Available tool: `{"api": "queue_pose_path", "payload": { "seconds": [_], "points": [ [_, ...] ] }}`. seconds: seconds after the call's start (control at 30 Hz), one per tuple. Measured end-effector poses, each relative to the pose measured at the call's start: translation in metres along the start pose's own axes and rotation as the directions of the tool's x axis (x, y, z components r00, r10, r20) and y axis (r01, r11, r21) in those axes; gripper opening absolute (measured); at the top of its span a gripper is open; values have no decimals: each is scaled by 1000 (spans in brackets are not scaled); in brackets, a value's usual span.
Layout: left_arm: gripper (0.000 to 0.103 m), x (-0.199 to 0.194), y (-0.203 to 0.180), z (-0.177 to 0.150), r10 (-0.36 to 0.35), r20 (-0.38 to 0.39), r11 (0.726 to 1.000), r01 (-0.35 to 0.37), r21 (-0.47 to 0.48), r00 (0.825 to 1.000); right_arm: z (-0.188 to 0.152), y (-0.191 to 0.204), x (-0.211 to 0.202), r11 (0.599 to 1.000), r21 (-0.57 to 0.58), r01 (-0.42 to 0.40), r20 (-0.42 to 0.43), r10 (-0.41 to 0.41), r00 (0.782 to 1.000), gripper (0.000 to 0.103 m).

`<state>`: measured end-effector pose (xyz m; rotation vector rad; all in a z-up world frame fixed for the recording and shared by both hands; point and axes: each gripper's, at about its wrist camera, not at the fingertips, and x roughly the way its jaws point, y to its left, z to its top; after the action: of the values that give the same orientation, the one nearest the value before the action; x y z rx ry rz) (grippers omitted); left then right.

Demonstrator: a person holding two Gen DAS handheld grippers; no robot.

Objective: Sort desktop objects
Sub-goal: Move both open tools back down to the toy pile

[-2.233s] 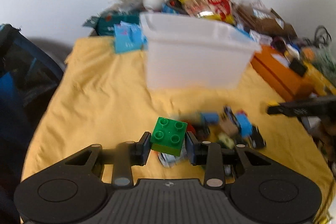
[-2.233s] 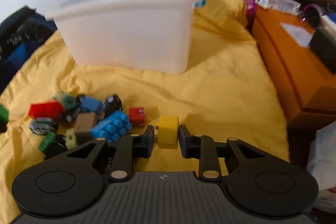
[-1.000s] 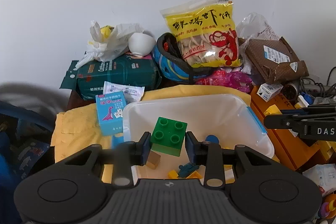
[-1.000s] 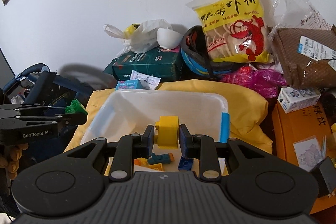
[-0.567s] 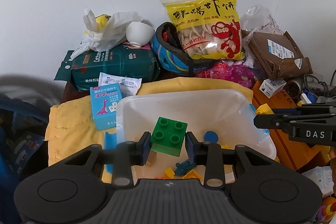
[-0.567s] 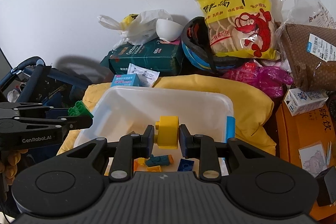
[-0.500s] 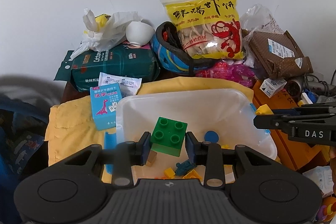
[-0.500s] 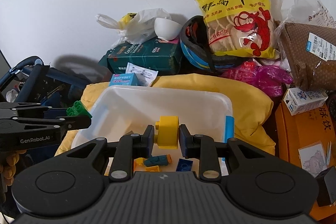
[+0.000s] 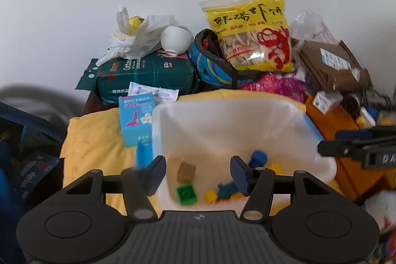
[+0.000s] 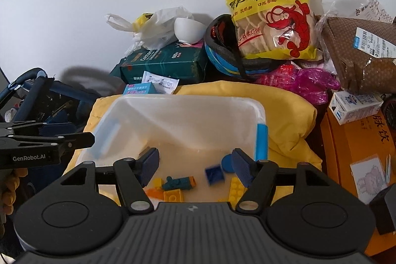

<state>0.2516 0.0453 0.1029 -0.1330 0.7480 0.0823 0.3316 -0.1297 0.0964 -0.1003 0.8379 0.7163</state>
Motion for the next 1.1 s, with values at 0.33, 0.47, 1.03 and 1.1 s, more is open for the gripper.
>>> {"api": "queue_pose_path", "payload": {
  "seconds": [0.33, 0.47, 1.03, 1.1],
  "points": [
    [61, -28, -1, -173, -39, -92, 996, 46, 76, 995, -144, 16, -19, 996, -91, 22, -18, -24, 1000, 66],
    [59, -14, -7, -212, -61, -197, 993, 79, 85, 979, -197, 16, -3, 997, -56, 46, -123, -52, 991, 63],
    [47, 16, -27, -207, -100, -170, 980, 127, 156, 980, -220, 22, 18, 996, -64, 63, -157, -73, 985, 64],
    [38, 11, -30, -211, -126, -190, 973, 158, 170, 974, -218, 20, 19, 995, -66, 76, -150, -86, 985, 64]
  ]
}}
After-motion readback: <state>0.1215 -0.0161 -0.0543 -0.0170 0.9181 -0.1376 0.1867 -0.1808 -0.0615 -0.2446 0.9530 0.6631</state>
